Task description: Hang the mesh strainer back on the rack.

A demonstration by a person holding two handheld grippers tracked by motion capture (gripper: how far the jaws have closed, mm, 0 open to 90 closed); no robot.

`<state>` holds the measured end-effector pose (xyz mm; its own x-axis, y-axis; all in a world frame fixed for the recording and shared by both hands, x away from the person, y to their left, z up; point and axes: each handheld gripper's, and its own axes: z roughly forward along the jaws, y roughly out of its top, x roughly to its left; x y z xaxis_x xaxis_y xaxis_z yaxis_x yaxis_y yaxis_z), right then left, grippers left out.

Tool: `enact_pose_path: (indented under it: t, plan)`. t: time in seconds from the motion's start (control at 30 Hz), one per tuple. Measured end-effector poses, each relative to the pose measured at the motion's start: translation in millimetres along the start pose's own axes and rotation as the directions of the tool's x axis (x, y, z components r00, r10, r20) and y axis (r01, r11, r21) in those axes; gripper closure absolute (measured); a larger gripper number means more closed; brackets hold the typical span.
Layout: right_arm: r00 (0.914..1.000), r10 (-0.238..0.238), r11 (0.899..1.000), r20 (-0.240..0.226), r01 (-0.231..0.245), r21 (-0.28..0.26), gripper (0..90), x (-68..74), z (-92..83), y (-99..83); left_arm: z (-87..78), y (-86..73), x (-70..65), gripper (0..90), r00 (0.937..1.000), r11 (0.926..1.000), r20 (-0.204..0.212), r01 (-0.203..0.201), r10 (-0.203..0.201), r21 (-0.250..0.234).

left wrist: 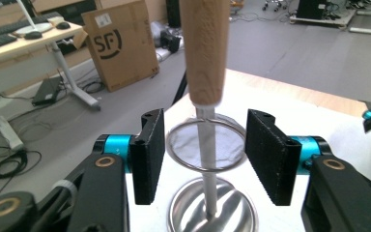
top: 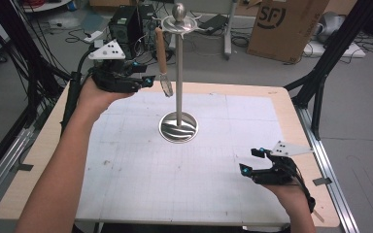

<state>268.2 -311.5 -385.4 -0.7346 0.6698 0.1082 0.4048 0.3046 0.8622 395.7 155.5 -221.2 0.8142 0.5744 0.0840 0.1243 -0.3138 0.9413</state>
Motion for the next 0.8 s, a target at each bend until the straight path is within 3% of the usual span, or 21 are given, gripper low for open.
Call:
enact_pose_path:
  t: [0.2, 0.4, 0.5, 0.8]
  plan:
    - [1.0, 0.0, 1.0, -0.003, 0.0, 0.005, 23.1, 0.7, 1.3, 0.1, -9.6, -10.1, -1.1, 44.8, 0.9998, 0.9998, 0.009, 0.017, -0.017, 0.002]
    - [1.0, -0.001, 1.0, -0.002, 0.001, 0.006, 23.0, 0.8, 2.3, -0.1, -17.6, -21.9, -2.4, 38.5, 1.0, 0.9994, 0.009, 0.004, -0.004, 0.034]
    - [1.0, 0.002, 1.0, -0.003, -0.002, 0.009, 23.0, 1.1, 2.8, -0.3, -20.3, -28.0, -3.8, 35.9, 0.9996, 0.9993, 0.019, 0.02, -0.021, 0.031]
    - [1.0, -0.001, 1.0, -0.003, 0.001, 0.01, 23.0, 1.6, 3.3, -0.1, -32.6, -40.0, -11.7, 30.5, 0.999, 0.9995, 0.045, 0.005, -0.007, 0.032]
